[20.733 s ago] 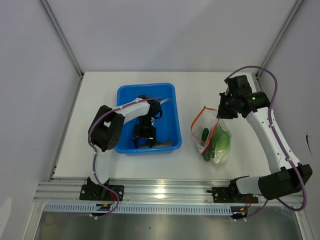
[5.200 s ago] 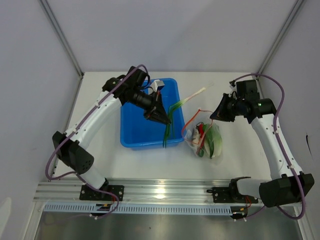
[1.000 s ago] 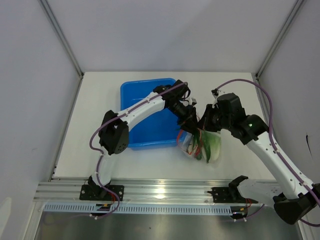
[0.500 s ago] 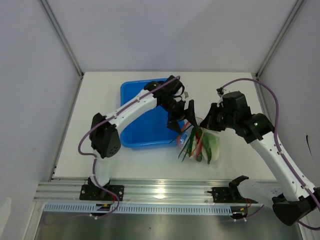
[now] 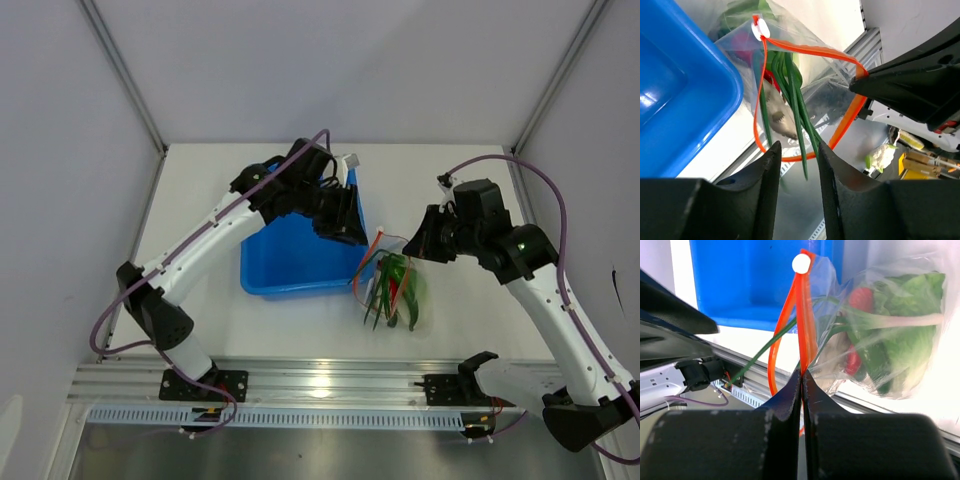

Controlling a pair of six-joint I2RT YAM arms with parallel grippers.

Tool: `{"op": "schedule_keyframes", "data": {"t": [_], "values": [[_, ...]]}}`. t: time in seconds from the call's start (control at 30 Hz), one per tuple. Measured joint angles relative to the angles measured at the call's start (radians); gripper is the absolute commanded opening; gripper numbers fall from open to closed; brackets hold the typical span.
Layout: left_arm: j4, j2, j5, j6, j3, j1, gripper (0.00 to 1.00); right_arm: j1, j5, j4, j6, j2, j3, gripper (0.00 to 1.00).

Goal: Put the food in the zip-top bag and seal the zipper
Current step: Place the fake vegetable in the zipper food storage bag.

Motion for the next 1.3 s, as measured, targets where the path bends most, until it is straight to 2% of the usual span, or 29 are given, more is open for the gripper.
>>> {"op": "schedule_keyframes", "data": {"t": [0.23,0.37,0.4,1.13,1.3], "values": [[-0.045,0.089,0.0,0.038,0.022,-0.042,0.45,-0.003,-0.008,-0.012,0.0,0.008,0.029,0.0],[-0.098,0.147,-0.022,0.055,0.024,-0.059,0.56,-0.003,-0.008,-0.012,0.0,0.008,0.029,0.0],[-0.11,0.155,-0.028,0.057,0.024,-0.061,0.57,-0.003,-0.008,-0.012,0.0,0.008,0.029,0.0],[-0.172,0.156,-0.1,0.082,0.101,-0.101,0.52,-0.004,-0.009,-0.011,0.0,0.008,0.029,0.0],[-0.173,0.156,-0.098,0.082,0.102,-0.109,0.42,-0.003,-0.011,-0.011,0.0,0.008,0.029,0.0]]}}
